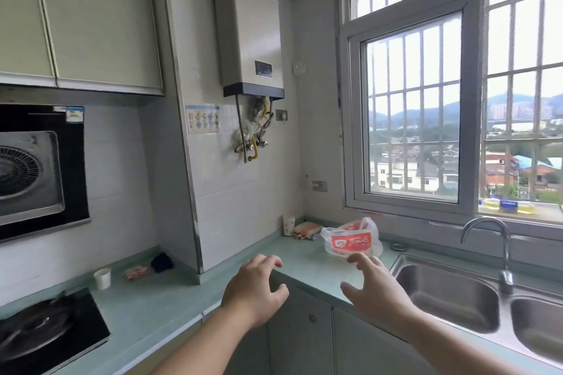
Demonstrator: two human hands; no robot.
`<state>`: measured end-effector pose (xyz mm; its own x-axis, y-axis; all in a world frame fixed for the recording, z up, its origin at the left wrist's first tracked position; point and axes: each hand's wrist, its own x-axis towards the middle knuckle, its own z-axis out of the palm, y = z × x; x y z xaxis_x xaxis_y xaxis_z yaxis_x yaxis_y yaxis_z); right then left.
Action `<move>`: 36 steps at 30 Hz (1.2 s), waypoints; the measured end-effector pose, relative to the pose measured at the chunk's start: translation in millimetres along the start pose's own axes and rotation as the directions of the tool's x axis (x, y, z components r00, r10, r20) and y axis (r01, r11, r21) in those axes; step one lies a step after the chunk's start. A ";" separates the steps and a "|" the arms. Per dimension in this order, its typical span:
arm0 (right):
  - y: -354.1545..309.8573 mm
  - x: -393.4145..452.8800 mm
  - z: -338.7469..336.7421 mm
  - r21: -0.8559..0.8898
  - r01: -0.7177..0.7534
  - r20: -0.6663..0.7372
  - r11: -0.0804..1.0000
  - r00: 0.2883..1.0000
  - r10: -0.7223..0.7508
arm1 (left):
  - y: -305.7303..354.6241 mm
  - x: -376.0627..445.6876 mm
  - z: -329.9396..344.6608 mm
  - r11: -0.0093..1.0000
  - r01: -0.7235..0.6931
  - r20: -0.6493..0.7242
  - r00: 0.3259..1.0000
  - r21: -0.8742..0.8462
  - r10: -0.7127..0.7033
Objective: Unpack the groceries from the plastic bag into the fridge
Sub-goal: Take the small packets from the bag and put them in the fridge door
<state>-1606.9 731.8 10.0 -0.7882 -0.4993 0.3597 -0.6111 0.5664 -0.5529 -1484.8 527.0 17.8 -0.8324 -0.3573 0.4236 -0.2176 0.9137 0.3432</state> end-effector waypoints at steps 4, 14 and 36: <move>7.7 27.4 12.1 -0.030 0.003 -0.006 1.000 1.000 -0.003 | -14.9 34.8 21.6 1.000 -0.003 0.028 1.000 -0.015 0.004; 19.4 142.1 46.1 -0.151 -0.127 -0.051 0.980 0.991 0.121 | -83.9 164.3 75.0 0.991 -0.056 0.109 0.992 -0.122 0.069; 161.9 373.1 143.7 -0.145 -0.337 -0.070 0.930 0.941 0.330 | -159.4 411.9 205.0 0.993 -0.115 0.234 0.965 -0.039 0.121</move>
<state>-1989.5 543.0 -53.3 -0.9488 -0.2370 0.2087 -0.3132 0.7904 -0.5264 -1897.5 273.8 -34.3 -0.9487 -0.1883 0.2538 -0.0999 0.9406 0.3246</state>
